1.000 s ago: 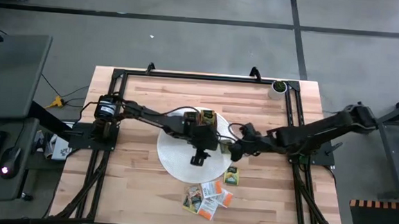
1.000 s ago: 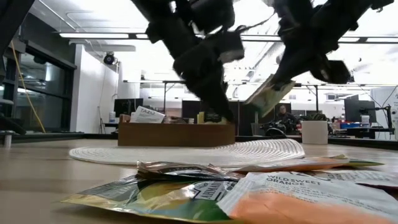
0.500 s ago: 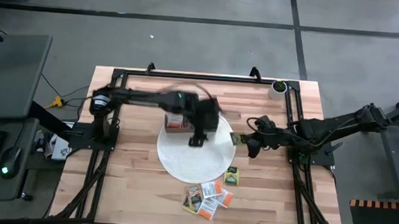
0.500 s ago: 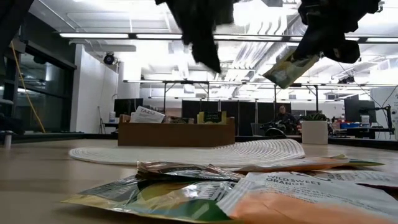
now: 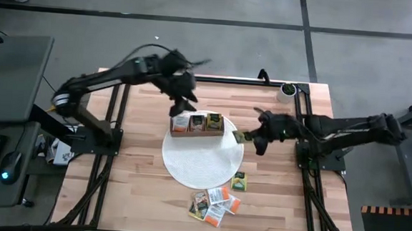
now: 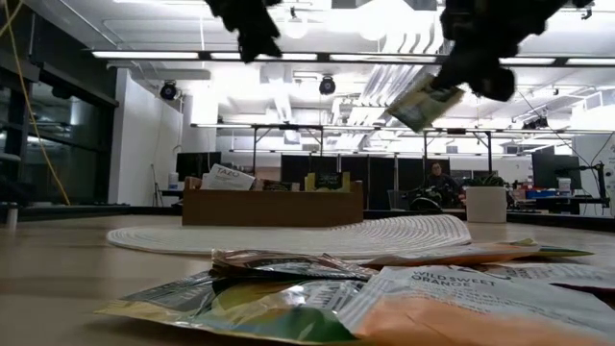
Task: Pick & Place Tea
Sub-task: Put the yellow tea bag into the right section of the wooden organizer
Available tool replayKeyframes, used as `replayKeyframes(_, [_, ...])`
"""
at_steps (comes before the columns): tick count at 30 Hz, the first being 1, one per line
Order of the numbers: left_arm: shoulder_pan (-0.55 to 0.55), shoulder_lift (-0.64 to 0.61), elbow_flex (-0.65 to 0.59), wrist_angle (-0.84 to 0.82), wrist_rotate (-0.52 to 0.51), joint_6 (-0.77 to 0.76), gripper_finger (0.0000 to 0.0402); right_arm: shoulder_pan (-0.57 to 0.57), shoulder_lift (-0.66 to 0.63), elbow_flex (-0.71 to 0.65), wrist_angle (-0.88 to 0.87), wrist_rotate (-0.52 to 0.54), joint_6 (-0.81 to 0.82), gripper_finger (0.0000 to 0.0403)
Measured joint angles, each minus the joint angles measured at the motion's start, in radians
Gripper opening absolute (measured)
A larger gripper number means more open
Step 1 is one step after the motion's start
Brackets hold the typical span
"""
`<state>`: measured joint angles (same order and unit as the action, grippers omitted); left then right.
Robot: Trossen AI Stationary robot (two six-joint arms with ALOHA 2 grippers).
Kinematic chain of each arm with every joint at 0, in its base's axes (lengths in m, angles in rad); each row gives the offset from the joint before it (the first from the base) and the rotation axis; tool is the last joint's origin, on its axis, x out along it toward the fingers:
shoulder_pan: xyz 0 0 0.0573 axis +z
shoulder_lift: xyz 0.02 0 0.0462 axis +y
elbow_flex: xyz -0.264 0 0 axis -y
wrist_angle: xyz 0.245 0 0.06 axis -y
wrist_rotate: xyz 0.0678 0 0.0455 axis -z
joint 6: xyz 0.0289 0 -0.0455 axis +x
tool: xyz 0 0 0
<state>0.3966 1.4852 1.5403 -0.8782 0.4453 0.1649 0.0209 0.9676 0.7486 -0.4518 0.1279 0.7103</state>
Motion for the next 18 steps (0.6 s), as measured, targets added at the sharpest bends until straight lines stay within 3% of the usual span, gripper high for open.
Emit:
replayKeyframes(5, [0.044, -0.225, -0.221, 0.184, 0.03, -0.11, 0.0204, -0.171, 0.017, 0.029, 0.05, -0.17, -0.146, 0.0])
replayKeyframes(9, [0.042, -0.365, -0.391, 0.349, 0.045, -0.204, 0.0204, -0.29, 0.088, 0.137, 0.007, -0.281, -0.279, 0.0])
replayKeyframes(13, [0.042, -0.465, -0.534, 0.496, 0.069, -0.294, 0.0204, -0.371, 0.226, 0.322, -0.116, -0.353, -0.427, 0.0])
replayKeyframes(18, [0.042, -0.549, -0.661, 0.602, 0.091, -0.379, 0.0204, -0.413, 0.431, 0.615, -0.355, -0.37, -0.643, 0.0])
